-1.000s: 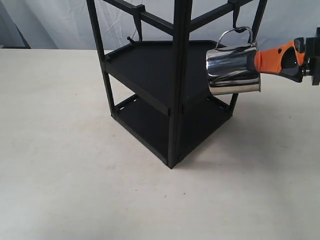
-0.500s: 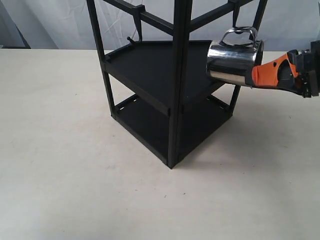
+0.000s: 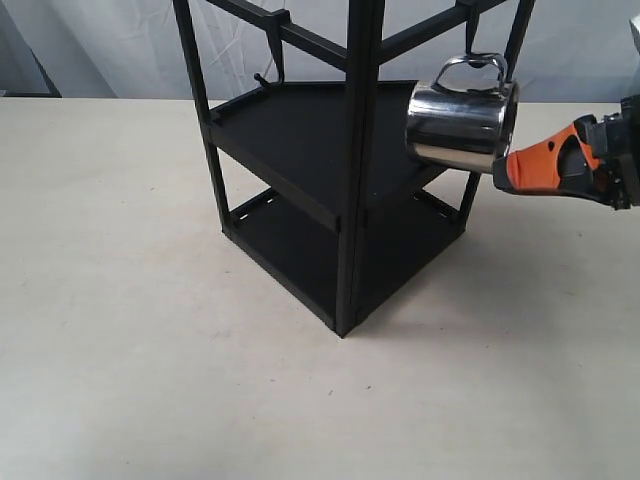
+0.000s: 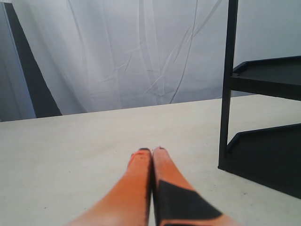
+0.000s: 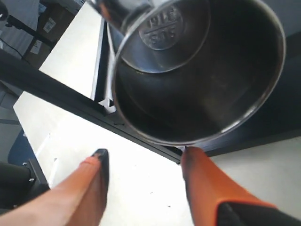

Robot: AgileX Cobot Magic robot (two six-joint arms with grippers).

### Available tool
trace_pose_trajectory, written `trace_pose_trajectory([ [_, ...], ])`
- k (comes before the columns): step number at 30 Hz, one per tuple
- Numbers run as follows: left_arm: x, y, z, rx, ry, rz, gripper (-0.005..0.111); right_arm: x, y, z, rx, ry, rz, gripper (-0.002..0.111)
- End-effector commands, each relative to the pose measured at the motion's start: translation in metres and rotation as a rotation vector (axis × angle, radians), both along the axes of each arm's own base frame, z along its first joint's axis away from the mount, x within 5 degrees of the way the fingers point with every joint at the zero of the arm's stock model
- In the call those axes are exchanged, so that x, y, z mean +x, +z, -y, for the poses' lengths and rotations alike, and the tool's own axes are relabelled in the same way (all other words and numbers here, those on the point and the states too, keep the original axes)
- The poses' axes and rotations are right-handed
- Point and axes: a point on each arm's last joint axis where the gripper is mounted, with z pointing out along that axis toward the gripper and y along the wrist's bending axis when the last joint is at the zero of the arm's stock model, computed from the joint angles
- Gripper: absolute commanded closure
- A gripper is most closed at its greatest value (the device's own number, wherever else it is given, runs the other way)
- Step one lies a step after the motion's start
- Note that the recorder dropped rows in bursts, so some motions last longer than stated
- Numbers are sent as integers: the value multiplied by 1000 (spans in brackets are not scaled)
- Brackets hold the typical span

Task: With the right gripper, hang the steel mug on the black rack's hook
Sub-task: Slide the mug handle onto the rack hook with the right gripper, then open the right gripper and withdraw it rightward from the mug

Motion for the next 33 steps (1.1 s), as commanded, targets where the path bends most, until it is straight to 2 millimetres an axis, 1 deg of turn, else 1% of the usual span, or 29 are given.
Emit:
trace_pose_trajectory([
  [1, 0, 1, 0, -2, -5, 9, 105, -5, 5, 0, -18, 3, 20, 60],
  [11, 0, 1, 0, -2, -5, 9, 105, -17, 20, -2, -58, 8, 69, 60],
  [19, 0, 1, 0, -2, -5, 9, 105, -31, 27, 5, -209, -84, 34, 60],
  [25, 0, 1, 0, -2, -5, 9, 105, -46, 40, 3, -238, -117, 56, 60],
  [27, 0, 1, 0, -2, -5, 9, 105, -54, 44, 2, -243, -112, 40, 65],
  [28, 0, 1, 0, -2, -5, 9, 105, -59, 47, 1, -248, -109, 32, 71],
  [30, 0, 1, 0, -2, -5, 9, 105, -70, 52, -1, -253, -92, 26, 89],
  [31, 0, 1, 0, -2, -5, 9, 105, -74, 56, -2, -258, -96, 44, 102],
  [32, 0, 1, 0, -2, -5, 9, 105, -78, 60, -3, -257, -104, 62, 108],
  [33, 0, 1, 0, -2, -5, 9, 105, -82, 63, -5, -251, -108, 77, 108],
])
